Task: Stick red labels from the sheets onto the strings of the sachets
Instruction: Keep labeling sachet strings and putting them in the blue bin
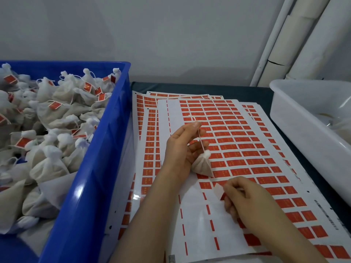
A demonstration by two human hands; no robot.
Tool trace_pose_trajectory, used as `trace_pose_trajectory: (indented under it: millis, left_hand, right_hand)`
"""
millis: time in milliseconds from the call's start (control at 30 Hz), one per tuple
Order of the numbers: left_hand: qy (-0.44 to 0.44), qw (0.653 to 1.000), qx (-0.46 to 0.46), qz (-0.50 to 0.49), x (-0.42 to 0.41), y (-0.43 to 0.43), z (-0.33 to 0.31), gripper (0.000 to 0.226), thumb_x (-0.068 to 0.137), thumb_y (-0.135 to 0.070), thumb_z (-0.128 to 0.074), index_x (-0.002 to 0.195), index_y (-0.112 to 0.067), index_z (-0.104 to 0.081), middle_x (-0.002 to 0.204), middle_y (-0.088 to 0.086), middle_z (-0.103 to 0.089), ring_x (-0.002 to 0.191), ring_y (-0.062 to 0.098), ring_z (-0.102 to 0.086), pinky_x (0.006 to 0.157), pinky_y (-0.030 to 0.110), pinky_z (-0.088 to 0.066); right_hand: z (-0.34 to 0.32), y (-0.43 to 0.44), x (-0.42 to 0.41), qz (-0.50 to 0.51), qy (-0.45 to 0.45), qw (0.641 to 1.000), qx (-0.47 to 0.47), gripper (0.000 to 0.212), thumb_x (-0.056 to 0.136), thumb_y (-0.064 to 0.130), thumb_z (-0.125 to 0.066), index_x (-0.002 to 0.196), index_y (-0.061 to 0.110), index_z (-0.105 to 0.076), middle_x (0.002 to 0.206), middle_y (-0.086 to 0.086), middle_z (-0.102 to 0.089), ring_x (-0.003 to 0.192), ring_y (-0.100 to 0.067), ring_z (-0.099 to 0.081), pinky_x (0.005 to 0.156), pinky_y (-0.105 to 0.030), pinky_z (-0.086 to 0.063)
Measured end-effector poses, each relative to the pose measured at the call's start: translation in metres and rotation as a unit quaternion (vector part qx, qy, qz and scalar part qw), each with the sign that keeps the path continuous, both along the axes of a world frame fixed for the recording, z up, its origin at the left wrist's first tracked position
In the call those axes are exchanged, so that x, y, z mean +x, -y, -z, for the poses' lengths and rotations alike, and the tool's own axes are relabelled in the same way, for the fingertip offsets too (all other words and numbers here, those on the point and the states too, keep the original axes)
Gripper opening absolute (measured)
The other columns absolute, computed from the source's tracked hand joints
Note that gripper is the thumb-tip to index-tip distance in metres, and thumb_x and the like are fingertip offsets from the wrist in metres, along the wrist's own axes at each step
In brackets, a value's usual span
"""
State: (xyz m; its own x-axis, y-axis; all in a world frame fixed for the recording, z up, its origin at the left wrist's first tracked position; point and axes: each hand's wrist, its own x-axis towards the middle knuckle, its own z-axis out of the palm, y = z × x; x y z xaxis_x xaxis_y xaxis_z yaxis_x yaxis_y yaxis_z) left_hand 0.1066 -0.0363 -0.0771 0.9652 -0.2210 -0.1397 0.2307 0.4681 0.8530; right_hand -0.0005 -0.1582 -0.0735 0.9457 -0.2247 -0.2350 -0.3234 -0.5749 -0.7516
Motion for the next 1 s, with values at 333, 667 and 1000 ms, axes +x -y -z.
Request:
trace_pose_trajectory:
  millis: [333,667,1000]
  left_hand:
    - [0.006,1.0,0.016,0.022,-0.004,-0.004,-0.009,0.018,0.089,-0.036,-0.059,0.101,-0.024,-0.065,0.096,-0.003,-0.074,0.086,0.018,-0.072,0.064,0.03,-0.058]
    - [0.034,0.998,0.043,0.043,-0.01,0.003,-0.016,0.02,0.084,-0.025,-0.064,0.098,-0.012,-0.069,0.1,0.011,-0.071,0.089,0.032,-0.069,0.064,0.034,-0.058]
    - [0.037,0.998,0.054,-0.01,-0.008,0.007,-0.015,0.035,0.065,-0.042,-0.067,0.091,-0.02,-0.072,0.094,0.002,-0.074,0.085,0.023,-0.072,0.071,0.037,-0.059]
  right_hand:
    - [-0.018,0.051,0.0,0.071,0.078,0.993,0.062,0.023,0.092,0.031,-0.044,0.083,0.015,-0.058,0.051,0.002,-0.06,0.044,-0.011,-0.055,0.046,-0.019,-0.045]
    - [-0.062,0.042,0.066,0.066,0.28,0.95,0.12,0.027,0.071,0.052,-0.048,0.088,0.034,-0.06,0.079,0.023,-0.068,0.07,0.0,-0.067,0.057,-0.015,-0.053]
    - [-0.023,0.019,0.1,0.054,0.3,0.91,0.28,0.012,0.088,0.02,-0.057,0.09,0.031,-0.061,0.088,0.025,-0.067,0.084,0.0,-0.067,0.068,-0.021,-0.056]
